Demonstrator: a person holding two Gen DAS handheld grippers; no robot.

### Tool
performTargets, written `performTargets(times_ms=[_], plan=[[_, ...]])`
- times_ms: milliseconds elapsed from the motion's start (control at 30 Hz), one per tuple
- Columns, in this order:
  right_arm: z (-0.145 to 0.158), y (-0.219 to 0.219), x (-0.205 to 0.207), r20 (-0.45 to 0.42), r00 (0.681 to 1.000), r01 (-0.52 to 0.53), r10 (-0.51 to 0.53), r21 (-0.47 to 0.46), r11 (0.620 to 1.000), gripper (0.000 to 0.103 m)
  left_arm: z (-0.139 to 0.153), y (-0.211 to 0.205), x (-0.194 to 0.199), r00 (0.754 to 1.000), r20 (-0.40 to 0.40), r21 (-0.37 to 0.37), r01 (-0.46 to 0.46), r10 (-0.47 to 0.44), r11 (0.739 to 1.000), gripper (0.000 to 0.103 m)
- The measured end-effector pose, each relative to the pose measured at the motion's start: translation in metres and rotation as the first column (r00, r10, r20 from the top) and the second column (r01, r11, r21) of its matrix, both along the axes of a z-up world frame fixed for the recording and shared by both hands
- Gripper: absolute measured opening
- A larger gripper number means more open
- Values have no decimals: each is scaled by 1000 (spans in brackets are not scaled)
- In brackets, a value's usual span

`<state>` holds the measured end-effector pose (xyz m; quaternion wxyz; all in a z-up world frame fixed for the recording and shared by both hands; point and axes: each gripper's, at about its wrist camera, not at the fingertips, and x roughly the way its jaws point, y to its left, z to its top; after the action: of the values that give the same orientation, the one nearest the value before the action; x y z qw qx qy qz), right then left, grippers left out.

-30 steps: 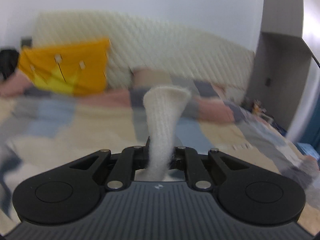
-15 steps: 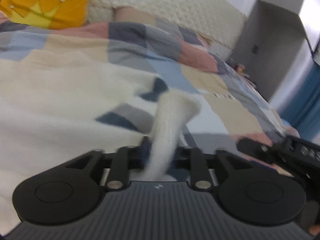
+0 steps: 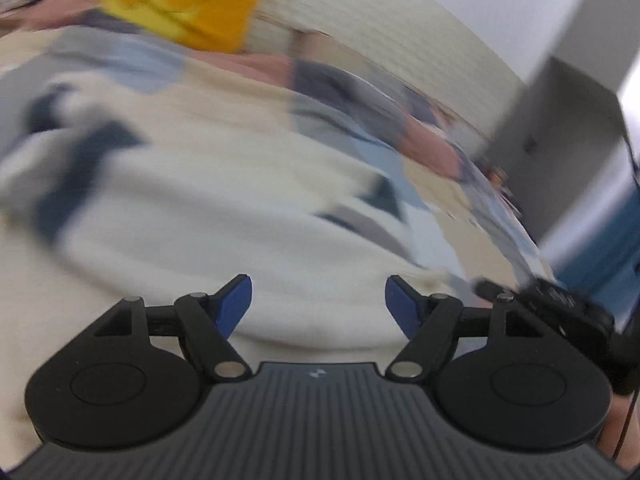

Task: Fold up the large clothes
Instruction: 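Lower the sleeve onto the folded sleeve with the left gripper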

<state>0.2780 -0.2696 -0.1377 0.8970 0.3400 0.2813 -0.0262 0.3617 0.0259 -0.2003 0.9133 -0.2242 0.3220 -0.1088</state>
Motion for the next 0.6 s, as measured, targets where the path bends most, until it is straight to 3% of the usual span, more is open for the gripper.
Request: performTargets(times_ms=[100,167,233,400,500,600], plan=[[-8,7,2,-10,999,-38,38,55,998,59,-8,45,-7,994,-15,-43,-110,110,993,78],[-11,13,4,-17,998,-52,54,78,996,70,-18,72,-10,987,-21,-90,-163,162,982,78],[-14,19,4,-13,998,-67,69,111,992,72,-30,97,-11,978,-34,-141,-210,207,968,78],[-25,26,13,-8,998,-62,65,176,982,71,-64,149,-5,942,-106,-325,-335,318,885,78],[-30,33,20,2,999,-37,37,119,992,58,-85,172,2,922,-150,-416,-386,356,824,77],[-36,37,27,22,999,-51,48,165,985,45,-102,189,6,906,-157,-495,-417,394,762,76]])
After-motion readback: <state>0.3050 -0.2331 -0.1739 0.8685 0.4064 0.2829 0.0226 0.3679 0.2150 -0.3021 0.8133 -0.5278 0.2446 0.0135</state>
